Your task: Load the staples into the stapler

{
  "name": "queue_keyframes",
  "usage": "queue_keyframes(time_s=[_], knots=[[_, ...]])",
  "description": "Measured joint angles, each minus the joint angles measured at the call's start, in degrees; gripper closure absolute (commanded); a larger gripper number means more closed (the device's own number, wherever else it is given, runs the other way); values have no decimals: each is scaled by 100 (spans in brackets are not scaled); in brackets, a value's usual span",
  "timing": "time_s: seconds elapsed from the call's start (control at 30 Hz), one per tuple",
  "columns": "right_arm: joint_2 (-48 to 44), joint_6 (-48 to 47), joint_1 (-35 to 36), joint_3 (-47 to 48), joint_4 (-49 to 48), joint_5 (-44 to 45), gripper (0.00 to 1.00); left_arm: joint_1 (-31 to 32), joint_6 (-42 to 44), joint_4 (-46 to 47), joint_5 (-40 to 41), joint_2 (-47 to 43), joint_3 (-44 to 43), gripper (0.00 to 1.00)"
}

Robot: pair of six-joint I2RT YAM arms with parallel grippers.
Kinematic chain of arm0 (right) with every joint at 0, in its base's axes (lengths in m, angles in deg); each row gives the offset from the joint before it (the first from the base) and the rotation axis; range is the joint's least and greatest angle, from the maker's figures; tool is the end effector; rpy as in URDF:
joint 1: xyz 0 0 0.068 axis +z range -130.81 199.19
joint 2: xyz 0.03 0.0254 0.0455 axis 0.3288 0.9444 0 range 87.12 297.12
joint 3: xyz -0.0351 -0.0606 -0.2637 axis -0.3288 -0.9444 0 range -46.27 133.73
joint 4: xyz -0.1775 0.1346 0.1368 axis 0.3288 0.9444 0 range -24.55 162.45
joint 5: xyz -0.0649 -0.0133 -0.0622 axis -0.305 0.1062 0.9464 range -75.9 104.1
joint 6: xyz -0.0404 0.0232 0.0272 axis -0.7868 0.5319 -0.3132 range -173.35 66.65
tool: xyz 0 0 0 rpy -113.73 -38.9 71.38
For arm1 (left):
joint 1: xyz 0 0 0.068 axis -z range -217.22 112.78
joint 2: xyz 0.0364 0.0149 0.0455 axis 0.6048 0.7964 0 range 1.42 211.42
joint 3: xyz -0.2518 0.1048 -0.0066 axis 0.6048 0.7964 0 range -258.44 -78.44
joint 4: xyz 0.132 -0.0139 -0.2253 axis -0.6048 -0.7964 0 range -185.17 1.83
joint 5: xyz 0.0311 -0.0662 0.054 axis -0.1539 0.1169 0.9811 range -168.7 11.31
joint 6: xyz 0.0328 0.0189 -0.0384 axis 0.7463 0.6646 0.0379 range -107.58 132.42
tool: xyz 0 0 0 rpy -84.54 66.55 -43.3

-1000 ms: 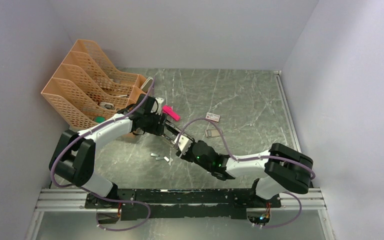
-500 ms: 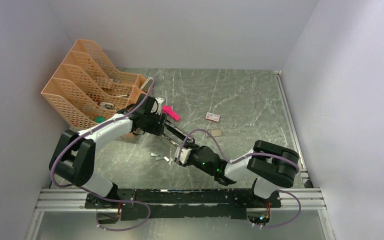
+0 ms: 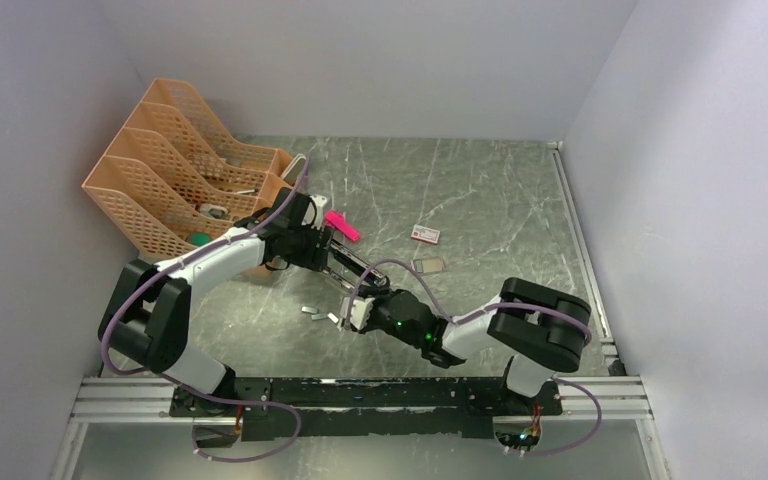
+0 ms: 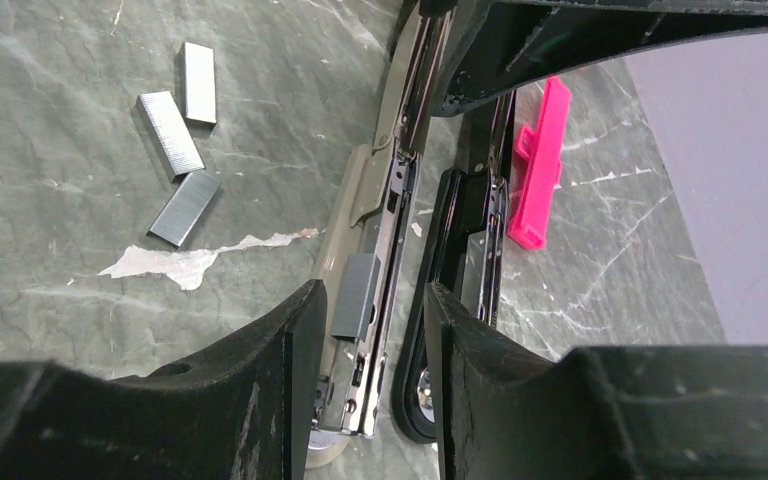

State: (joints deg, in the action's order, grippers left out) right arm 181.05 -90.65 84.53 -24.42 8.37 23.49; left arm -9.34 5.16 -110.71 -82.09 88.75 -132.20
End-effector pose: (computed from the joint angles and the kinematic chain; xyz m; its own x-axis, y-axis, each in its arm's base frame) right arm 0.1205 0.2482 0.1340 0.4175 -0.5233 -0.7429 -0.7263 0.2990 -0.6189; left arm 0.2695 -0.1450 0.2008 -0.7907 0.2754 -0.5468 0.3991 0.9091 -0.1193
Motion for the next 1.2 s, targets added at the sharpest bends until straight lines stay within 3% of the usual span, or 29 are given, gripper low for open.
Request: queue_keyframes(time_s=[1.2], knots=[[385,-374,107,409,667,352,61,44,7,0,24,0,26,28]])
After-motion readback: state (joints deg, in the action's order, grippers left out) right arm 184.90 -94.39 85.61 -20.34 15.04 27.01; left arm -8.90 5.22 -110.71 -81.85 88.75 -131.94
